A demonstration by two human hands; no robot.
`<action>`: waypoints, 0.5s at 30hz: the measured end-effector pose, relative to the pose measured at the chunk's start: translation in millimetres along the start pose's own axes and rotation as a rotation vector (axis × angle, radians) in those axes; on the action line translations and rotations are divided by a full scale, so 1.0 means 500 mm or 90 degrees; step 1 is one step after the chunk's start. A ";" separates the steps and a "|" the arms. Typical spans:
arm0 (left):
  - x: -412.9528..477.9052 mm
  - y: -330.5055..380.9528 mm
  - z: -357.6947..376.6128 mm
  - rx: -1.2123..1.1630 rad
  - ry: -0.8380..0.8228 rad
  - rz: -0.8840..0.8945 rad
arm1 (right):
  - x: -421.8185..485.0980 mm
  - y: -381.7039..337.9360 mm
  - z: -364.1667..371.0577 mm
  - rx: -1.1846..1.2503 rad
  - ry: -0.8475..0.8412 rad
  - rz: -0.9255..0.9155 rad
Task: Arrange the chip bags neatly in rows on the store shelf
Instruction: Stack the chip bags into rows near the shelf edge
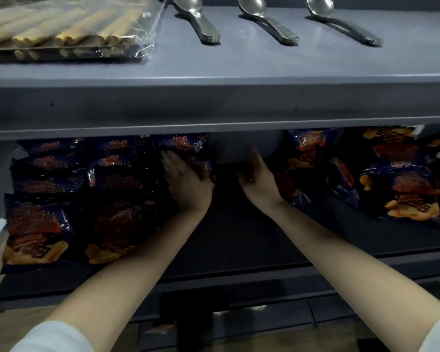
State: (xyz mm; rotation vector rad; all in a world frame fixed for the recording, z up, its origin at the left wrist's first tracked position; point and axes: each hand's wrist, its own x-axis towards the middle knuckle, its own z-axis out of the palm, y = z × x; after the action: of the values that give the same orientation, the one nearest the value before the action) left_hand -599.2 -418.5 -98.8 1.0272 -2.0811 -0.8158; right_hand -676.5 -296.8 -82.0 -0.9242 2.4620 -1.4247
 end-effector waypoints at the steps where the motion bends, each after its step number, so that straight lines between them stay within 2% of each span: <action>1: -0.003 0.007 0.000 0.006 0.009 0.044 | -0.005 0.007 -0.010 0.003 0.011 -0.004; 4: -0.024 0.044 0.012 -0.048 -0.013 0.156 | -0.021 0.029 -0.039 0.016 0.054 0.001; 7: -0.057 0.094 0.034 -0.138 -0.116 0.179 | -0.038 0.052 -0.070 -0.033 0.077 0.012; 9: -0.082 0.119 0.058 -0.178 -0.249 0.113 | -0.048 0.080 -0.089 -0.154 0.062 0.022; 12: -0.110 0.131 0.096 -0.189 -0.409 -0.092 | -0.073 0.134 -0.111 -0.332 0.002 0.077; 13: -0.116 0.129 0.105 -0.193 -0.414 -0.134 | -0.084 0.148 -0.114 -0.360 -0.017 0.097; 15: -0.117 0.122 0.122 -0.200 -0.366 -0.132 | -0.104 0.168 -0.119 -0.355 -0.036 0.112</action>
State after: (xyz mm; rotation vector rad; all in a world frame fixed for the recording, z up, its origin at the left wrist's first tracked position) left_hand -644.8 -325.3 -104.4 0.9120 -2.2136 -1.6422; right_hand -696.1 -193.2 -128.1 -0.7847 2.8629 -0.6512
